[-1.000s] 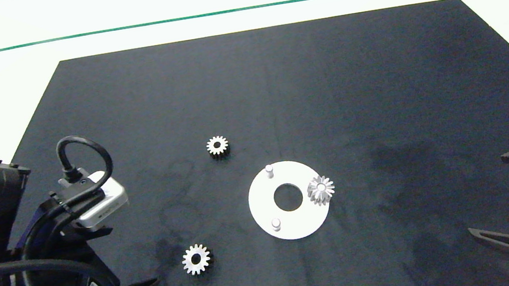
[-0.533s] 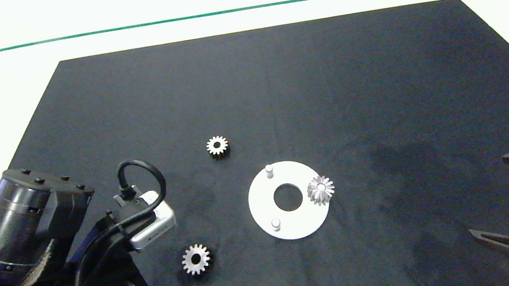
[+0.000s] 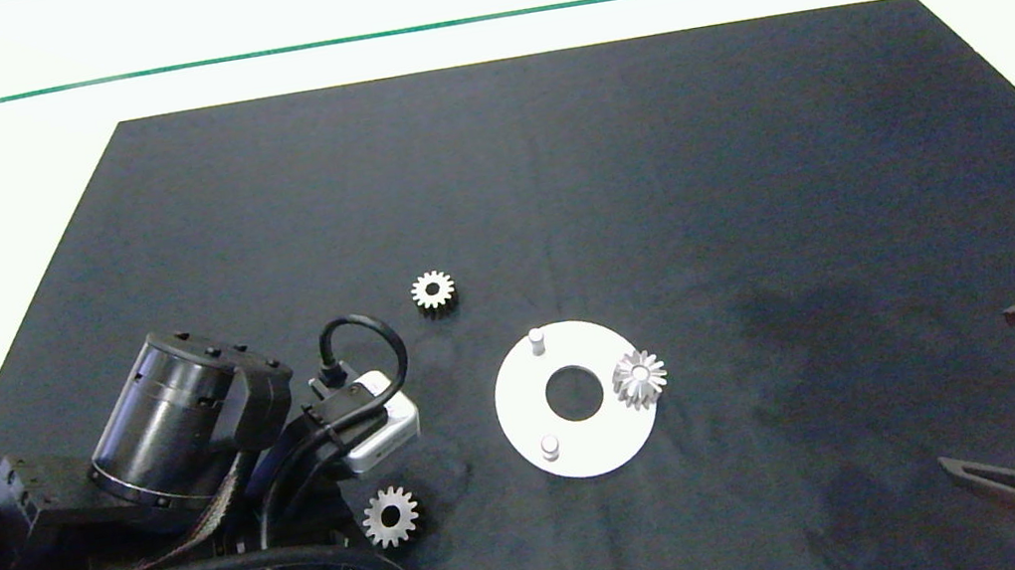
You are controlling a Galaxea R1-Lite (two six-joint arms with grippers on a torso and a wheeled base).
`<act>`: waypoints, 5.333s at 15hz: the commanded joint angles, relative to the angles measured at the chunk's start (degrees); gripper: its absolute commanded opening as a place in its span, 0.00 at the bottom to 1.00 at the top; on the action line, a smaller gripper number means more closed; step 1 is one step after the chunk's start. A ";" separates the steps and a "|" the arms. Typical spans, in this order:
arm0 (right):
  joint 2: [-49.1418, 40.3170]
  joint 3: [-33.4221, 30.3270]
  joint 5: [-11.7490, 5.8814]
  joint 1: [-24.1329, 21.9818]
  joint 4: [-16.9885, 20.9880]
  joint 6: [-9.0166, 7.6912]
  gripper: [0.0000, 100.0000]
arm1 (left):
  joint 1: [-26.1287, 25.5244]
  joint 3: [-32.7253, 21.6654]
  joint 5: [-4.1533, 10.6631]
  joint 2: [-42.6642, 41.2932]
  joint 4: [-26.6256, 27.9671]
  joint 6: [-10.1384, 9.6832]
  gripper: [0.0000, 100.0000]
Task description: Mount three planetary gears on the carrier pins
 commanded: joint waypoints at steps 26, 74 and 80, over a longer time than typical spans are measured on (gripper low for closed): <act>-0.07 1.40 -0.05 0.22 0.07 -1.50 1.00 | 0.88 4.41 0.25 1.92 -6.70 -0.12 0.69; -8.33 1.22 0.04 0.22 0.16 -5.54 1.00 | -13.01 -17.47 7.54 13.08 -2.65 -5.05 0.19; -8.24 1.31 0.04 0.22 0.16 -5.63 1.00 | -14.85 -18.26 7.54 13.96 -2.57 -5.13 0.19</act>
